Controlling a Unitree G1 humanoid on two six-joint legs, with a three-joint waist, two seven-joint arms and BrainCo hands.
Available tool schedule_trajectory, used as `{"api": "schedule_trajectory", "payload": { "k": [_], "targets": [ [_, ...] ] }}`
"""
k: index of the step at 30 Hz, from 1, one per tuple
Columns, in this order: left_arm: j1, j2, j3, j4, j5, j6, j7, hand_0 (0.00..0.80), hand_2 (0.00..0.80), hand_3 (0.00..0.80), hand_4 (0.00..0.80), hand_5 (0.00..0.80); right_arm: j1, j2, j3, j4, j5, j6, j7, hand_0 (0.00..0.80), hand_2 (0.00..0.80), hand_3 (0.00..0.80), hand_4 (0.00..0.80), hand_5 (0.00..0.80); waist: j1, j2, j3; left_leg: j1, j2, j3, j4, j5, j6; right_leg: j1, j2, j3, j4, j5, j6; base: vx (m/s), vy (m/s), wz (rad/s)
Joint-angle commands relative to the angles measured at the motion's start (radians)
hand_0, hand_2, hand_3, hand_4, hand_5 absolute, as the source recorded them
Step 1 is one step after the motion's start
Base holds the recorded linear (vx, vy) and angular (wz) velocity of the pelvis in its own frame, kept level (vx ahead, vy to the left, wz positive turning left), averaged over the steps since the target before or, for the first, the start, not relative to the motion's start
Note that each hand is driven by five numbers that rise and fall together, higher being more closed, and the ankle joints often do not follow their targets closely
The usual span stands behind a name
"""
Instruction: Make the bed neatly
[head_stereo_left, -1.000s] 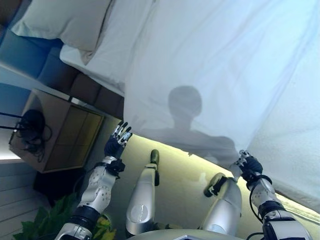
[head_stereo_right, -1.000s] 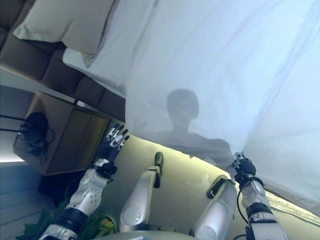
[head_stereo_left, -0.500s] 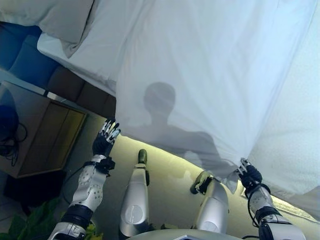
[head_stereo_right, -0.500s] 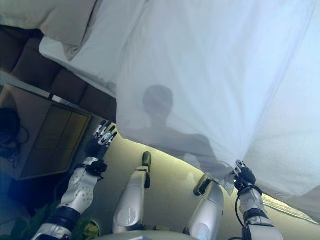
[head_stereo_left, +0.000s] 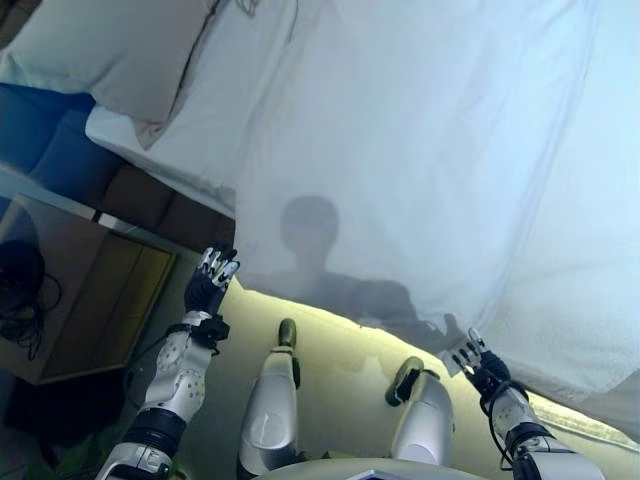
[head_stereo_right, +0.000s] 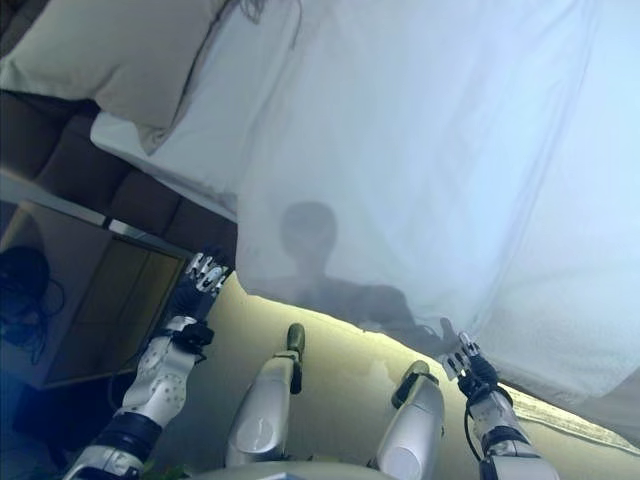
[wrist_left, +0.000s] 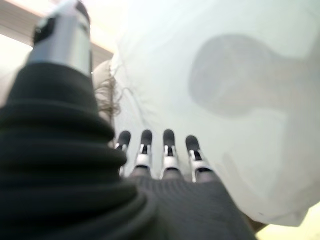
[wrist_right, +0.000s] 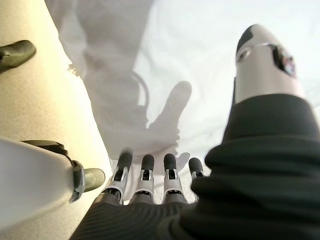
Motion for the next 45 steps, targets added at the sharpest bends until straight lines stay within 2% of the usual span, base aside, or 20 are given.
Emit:
{"api": "schedule_trajectory", "payload": {
  "k": [1,6,10,16,20,23,26,30,38,45],
  "targets": [
    [-0.034,0.011,0.113,-0.060,0.053,-0.002,0.006,0.000,0.000,0.000,0.000,0.000,0.020,0.006,-0.014,-0.003,0.077,-0.067,-0.024,0.000,0.000,0.000,0.000,0.000,0.017,-0.019,0.041,0.036,-0.002,-0.028,0.070,-0.066,0.057,0.167,0.002,-0.073,-0.394,0.382,0.080,0.093,-0.081,-0.08],
    [0.001,0.008,0.132,-0.062,0.095,0.050,0.056,0.000,0.000,0.000,0.000,0.000,0.073,0.026,-0.047,-0.217,0.087,-0.115,-0.115,0.000,0.000,0.000,0.000,0.000,-0.006,-0.044,-0.040,0.191,0.003,-0.001,-0.005,-0.064,0.061,0.329,0.042,-0.078,-0.470,0.377,0.081,0.180,-0.088,-0.13],
    [0.045,-0.007,0.158,-0.078,0.115,0.100,0.059,0.000,0.000,0.000,0.000,0.000,0.111,0.055,-0.052,-0.395,0.051,-0.151,-0.177,0.000,0.000,0.000,0.000,0.000,-0.013,-0.047,-0.104,0.294,0.008,0.021,-0.064,-0.058,0.063,0.435,0.066,-0.084,-0.520,0.367,0.084,0.182,-0.062,-0.11],
    [0.061,-0.019,0.166,-0.048,0.126,0.128,0.017,0.000,0.000,0.000,0.000,0.000,0.088,0.078,-0.012,-0.494,0.013,-0.166,-0.227,0.000,0.000,0.000,0.000,0.000,-0.005,-0.044,-0.166,0.378,0.013,0.042,-0.116,-0.042,0.063,0.516,0.073,-0.098,-0.551,0.363,0.076,0.085,-0.052,-0.07],
    [0.055,-0.037,0.158,-0.016,0.130,0.145,0.004,0.000,0.000,0.000,0.000,0.000,0.069,0.095,0.021,-0.492,0.010,-0.169,-0.229,0.000,0.000,0.000,0.000,0.000,0.000,-0.038,-0.197,0.424,0.018,0.057,-0.157,-0.031,0.060,0.559,0.087,-0.112,-0.586,0.356,0.072,0.059,-0.016,-0.03],
    [0.054,-0.051,0.151,0.000,0.138,0.171,0.001,0.000,0.000,0.000,0.000,0.000,0.071,0.110,0.032,-0.484,0.031,-0.186,-0.185,0.000,0.000,0.000,0.000,0.000,0.000,-0.031,-0.215,0.449,0.023,0.069,-0.196,-0.016,0.057,0.578,0.095,-0.124,-0.604,0.355,0.072,0.011,0.000,0.00],
    [0.055,-0.061,0.143,0.018,0.164,0.178,-0.008,0.000,0.000,0.000,0.000,0.000,0.092,0.117,0.047,-0.476,-0.032,-0.171,-0.129,0.000,0.000,0.000,0.000,0.000,-0.005,-0.025,-0.225,0.455,0.025,0.082,-0.226,0.000,0.052,0.585,0.102,-0.138,-0.620,0.355,0.077,-0.029,0.008,0.00],
    [0.061,-0.078,0.151,0.021,0.164,0.172,-0.004,0.000,0.000,0.000,0.000,0.000,0.124,0.131,0.074,-0.478,-0.055,-0.148,-0.094,0.000,0.000,0.000,0.000,0.000,-0.009,-0.028,-0.224,0.455,0.020,0.084,-0.222,-0.004,0.052,0.584,0.091,-0.144,-0.621,0.359,0.084,-0.020,0.006,-0.01],
    [0.078,-0.083,0.164,-0.011,0.156,0.159,-0.001,0.000,0.000,0.000,0.000,0.000,0.164,0.164,0.081,-0.519,0.011,-0.207,-0.061,0.000,0.000,0.000,0.000,0.000,-0.023,-0.024,-0.219,0.460,0.011,0.089,-0.220,-0.013,0.062,0.580,0.079,-0.145,-0.614,0.359,0.086,0.000,0.000,0.00],
    [0.084,-0.085,0.157,-0.011,0.166,0.165,0.007,0.000,0.000,0.000,0.000,0.000,0.174,0.160,0.079,-0.505,-0.010,-0.200,-0.051,0.000,0.000,0.000,0.000,0.000,-0.025,-0.025,-0.222,0.469,0.011,0.090,-0.227,-0.015,0.063,0.581,0.076,-0.147,-0.615,0.362,0.091,0.000,0.000,0.00]
  ]
}}
